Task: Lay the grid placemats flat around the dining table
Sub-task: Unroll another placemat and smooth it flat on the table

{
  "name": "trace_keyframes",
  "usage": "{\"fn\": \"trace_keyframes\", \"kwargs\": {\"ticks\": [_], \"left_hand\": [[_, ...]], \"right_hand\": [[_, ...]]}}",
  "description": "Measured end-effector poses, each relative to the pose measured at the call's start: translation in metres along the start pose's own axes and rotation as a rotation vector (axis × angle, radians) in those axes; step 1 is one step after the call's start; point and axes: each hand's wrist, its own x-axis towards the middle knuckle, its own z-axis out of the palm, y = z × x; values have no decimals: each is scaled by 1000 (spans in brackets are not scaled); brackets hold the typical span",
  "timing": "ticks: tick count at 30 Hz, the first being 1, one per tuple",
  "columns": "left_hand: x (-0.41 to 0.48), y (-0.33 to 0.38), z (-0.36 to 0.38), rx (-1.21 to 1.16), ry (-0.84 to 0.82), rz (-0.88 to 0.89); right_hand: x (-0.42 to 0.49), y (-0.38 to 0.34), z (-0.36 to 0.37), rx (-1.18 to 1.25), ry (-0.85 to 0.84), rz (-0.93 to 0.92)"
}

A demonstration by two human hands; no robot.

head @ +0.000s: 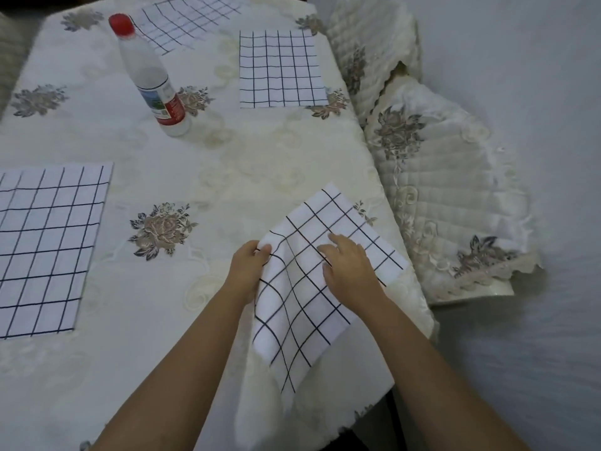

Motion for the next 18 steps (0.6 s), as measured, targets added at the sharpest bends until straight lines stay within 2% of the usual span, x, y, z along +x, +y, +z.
{"fn": "trace_keyframes", "kwargs": {"ticks": [6, 10, 14, 18], "left_hand": [[29, 2, -31, -265, 173, -83], [34, -7, -38, -26, 334, -45], [21, -13, -26, 128, 265, -88], [9, -9, -31, 94, 108, -170]], "right_hand": [[15, 20, 2, 48, -43, 51], [32, 21, 8, 72, -65, 33], [47, 9, 16, 45, -90, -23], [50, 3, 32, 25, -166, -19]]}}
